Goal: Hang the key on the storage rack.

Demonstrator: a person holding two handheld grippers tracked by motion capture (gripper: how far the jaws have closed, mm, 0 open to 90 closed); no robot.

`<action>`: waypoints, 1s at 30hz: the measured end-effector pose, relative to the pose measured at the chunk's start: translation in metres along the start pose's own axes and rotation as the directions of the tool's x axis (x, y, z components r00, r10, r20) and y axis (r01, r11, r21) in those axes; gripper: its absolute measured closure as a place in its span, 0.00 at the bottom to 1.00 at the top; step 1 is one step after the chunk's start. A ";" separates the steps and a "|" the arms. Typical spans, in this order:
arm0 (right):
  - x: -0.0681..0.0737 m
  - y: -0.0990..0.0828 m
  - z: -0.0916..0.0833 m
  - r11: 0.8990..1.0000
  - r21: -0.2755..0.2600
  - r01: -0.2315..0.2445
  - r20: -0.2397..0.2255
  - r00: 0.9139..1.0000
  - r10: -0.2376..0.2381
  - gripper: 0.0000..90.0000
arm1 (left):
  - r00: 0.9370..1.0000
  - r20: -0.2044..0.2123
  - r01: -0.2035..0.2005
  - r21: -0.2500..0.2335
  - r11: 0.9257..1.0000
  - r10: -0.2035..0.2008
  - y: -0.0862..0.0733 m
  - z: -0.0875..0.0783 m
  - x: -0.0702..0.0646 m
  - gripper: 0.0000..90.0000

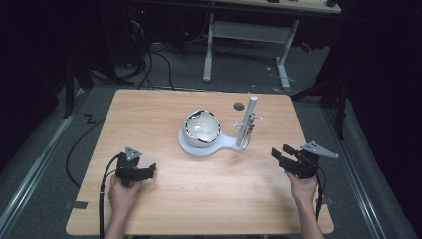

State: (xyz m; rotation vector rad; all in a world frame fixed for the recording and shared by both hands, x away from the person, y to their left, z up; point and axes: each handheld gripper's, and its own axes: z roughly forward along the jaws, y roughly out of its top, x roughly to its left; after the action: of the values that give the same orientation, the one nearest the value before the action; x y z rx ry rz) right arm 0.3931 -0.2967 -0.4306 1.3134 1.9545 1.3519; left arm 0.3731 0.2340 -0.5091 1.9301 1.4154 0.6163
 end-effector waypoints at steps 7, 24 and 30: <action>0.000 -0.009 0.005 1.000 0.017 -0.006 0.006 1.000 0.006 0.49 | 1.000 0.000 0.000 0.000 1.000 0.000 0.000 0.000 0.000 0.21; 0.003 -0.022 0.022 0.997 0.073 0.006 0.029 1.000 -0.008 0.50 | 1.000 0.000 0.000 0.001 1.000 0.000 0.000 0.000 0.000 0.21; 0.005 -0.024 0.031 0.995 0.097 0.016 0.041 0.999 -0.020 0.51 | 1.000 0.000 -0.001 0.001 1.000 0.001 0.000 0.000 0.000 0.21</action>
State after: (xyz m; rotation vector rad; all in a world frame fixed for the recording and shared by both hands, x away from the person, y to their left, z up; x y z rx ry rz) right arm 0.4030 -0.2795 -0.4646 1.3532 2.0205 1.2251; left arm 0.3731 0.2341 -0.5090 1.9312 1.4152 0.6160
